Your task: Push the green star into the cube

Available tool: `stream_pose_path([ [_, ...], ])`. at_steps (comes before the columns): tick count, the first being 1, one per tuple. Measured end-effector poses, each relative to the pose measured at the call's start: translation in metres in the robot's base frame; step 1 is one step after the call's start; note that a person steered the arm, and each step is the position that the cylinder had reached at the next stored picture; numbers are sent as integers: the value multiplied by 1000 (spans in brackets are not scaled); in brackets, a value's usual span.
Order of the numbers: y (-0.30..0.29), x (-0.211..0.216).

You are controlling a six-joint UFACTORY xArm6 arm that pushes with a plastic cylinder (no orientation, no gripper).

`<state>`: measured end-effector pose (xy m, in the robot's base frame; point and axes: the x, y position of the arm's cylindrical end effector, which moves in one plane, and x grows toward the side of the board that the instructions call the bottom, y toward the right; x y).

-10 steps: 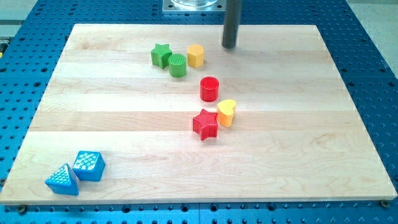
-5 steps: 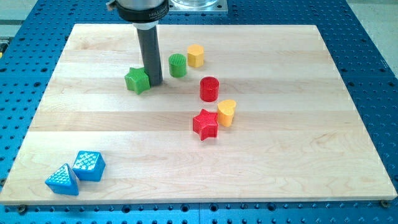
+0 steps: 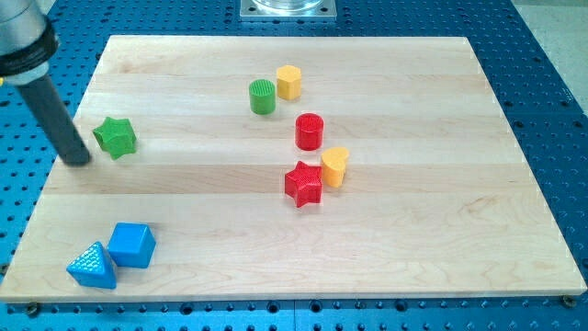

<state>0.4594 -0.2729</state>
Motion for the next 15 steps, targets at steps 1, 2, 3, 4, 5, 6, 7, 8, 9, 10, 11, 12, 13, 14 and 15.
stream_pose_path([
  [1,23,-35],
  [2,22,-50],
  [3,21,-52],
  [4,21,-125],
  [5,41,-87],
  [6,38,-45],
  [7,37,-10],
  [8,56,-45],
  [9,56,-102],
  [10,61,-112],
  [11,61,-36],
  [12,61,21],
  [13,67,15],
  [14,77,-56],
  [15,77,-76],
])
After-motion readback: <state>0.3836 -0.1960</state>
